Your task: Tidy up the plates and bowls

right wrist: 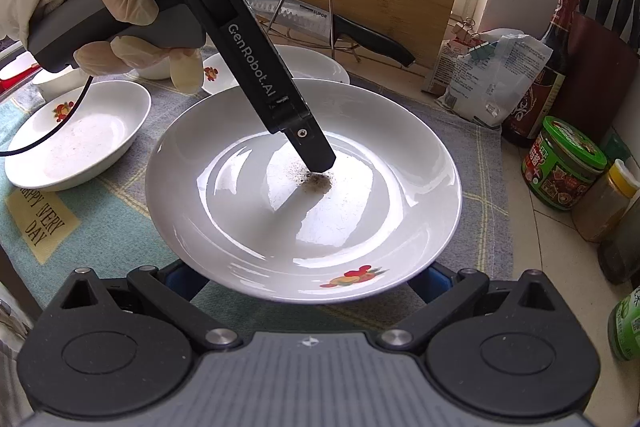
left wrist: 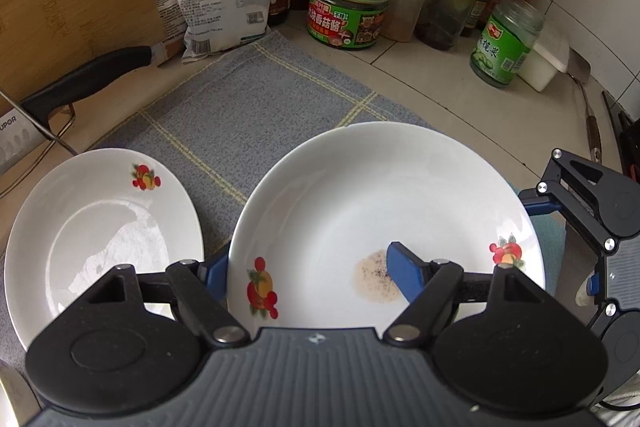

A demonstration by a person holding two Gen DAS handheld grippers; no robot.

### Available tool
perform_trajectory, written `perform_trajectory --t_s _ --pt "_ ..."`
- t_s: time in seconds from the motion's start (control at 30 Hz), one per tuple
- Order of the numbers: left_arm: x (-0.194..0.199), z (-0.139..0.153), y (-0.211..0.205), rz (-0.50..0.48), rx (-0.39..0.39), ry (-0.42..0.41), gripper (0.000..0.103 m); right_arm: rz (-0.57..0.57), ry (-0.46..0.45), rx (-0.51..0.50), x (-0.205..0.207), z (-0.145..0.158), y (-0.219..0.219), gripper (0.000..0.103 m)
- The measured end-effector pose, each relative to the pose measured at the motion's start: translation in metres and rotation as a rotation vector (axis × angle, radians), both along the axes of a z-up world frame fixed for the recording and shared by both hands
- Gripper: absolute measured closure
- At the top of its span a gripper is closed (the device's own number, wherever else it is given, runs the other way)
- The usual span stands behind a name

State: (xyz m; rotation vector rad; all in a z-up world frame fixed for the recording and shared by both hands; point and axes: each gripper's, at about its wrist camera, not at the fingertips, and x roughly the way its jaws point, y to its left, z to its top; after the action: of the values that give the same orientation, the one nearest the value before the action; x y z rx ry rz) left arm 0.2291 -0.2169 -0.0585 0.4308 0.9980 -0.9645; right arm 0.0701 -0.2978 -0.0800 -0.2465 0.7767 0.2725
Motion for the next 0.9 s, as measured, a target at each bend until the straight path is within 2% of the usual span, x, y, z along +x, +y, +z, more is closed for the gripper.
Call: perform_trajectory --t_s 0.67,0.9 --pt "0.033 -0.019 -0.063 -0.013 -0.025 -0.004 0.026 -0.038 0.011 -0.026 0.039 -0.014 -0.058 0.0" --pt "0.043 -0.028 -0.077 -0.015 -0.009 -0.002 0.026 -0.077 0.03 -0.024 0.047 -0.023 -0.07 0.0"
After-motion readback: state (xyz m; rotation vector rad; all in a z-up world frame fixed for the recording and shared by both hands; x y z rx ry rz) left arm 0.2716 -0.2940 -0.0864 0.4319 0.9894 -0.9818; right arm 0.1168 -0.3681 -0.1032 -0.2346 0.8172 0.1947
